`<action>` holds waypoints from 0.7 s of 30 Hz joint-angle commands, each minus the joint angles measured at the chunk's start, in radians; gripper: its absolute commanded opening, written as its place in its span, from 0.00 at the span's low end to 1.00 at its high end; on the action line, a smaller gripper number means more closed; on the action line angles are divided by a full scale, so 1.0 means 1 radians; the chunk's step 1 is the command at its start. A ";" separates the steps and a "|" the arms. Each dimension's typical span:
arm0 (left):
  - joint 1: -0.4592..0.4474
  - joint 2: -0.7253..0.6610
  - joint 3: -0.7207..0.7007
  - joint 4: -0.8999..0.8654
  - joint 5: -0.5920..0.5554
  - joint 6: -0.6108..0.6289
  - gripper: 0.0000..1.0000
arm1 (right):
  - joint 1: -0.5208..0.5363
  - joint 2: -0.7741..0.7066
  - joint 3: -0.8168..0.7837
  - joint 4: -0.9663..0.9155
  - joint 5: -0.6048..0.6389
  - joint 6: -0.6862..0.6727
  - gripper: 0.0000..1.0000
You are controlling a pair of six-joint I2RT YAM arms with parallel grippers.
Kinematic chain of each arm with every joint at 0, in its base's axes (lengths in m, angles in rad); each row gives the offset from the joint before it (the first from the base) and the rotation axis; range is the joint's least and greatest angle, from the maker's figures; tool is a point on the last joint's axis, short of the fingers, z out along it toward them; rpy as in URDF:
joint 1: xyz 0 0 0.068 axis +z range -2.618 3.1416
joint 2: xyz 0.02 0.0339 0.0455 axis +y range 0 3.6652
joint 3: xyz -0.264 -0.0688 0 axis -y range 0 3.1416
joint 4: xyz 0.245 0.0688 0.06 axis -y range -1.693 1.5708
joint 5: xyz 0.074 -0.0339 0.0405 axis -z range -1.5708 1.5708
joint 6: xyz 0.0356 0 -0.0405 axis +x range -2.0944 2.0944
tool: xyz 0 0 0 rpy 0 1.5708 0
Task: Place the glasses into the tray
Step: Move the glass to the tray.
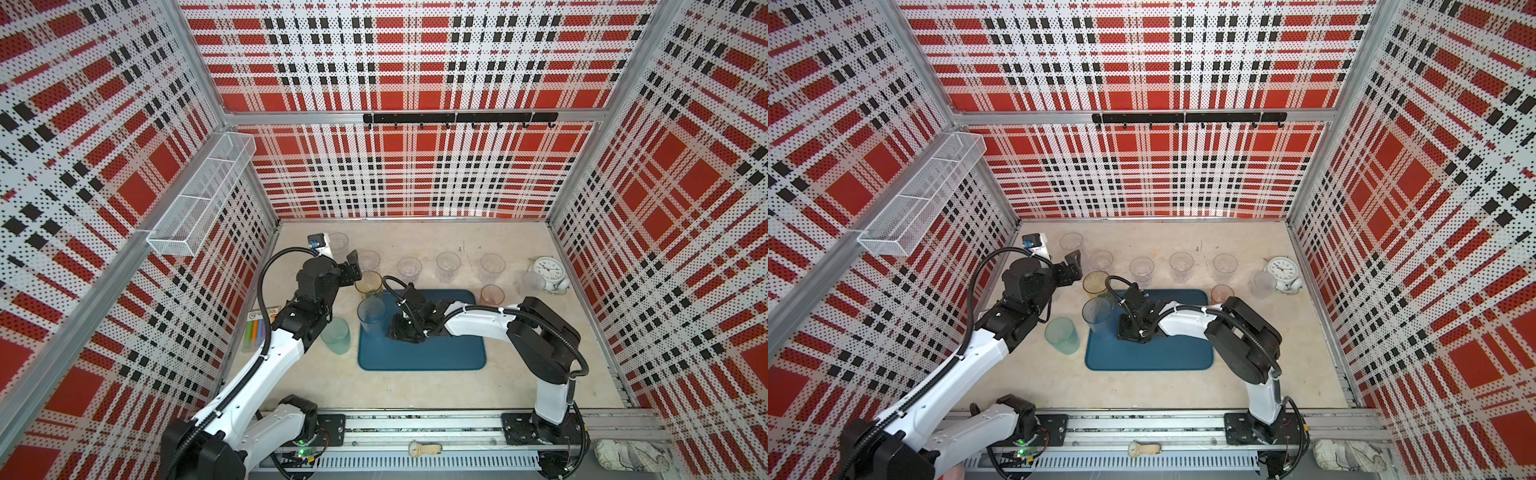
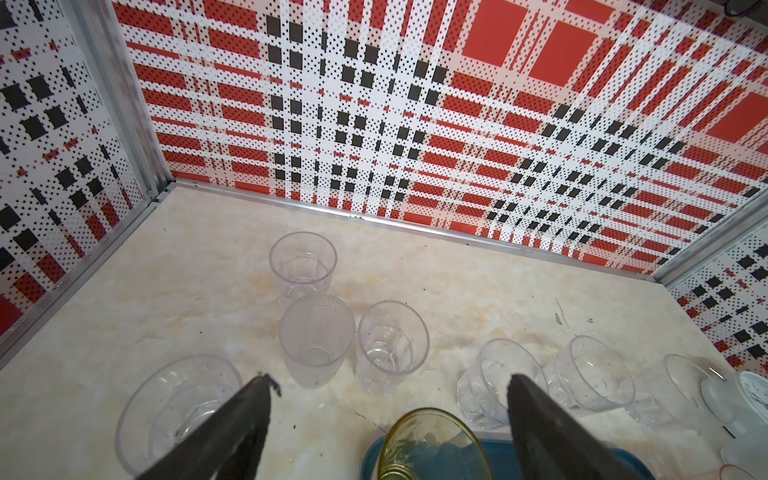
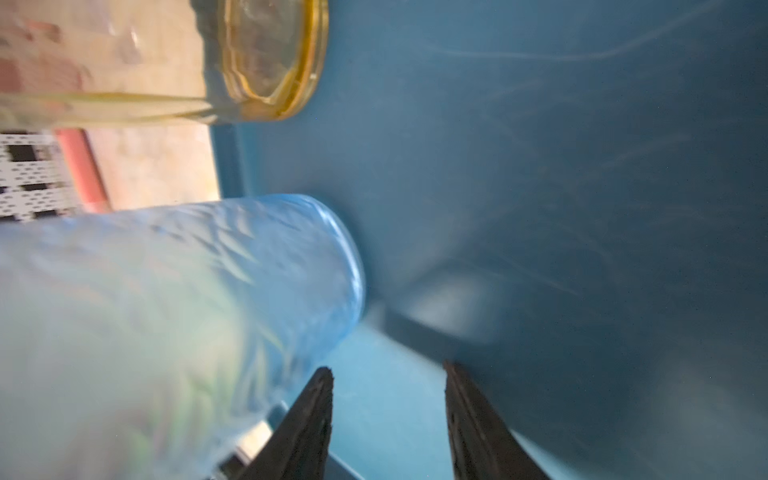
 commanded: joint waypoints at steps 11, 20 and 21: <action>0.000 -0.029 0.005 0.005 -0.020 0.022 0.91 | 0.002 0.029 0.020 0.049 -0.031 0.035 0.47; 0.174 -0.024 0.081 -0.120 0.031 -0.032 0.91 | 0.027 -0.186 0.038 -0.255 0.154 -0.157 0.48; 0.197 -0.019 0.094 -0.154 0.043 -0.041 0.91 | 0.044 -0.204 0.053 -0.283 0.181 -0.178 0.48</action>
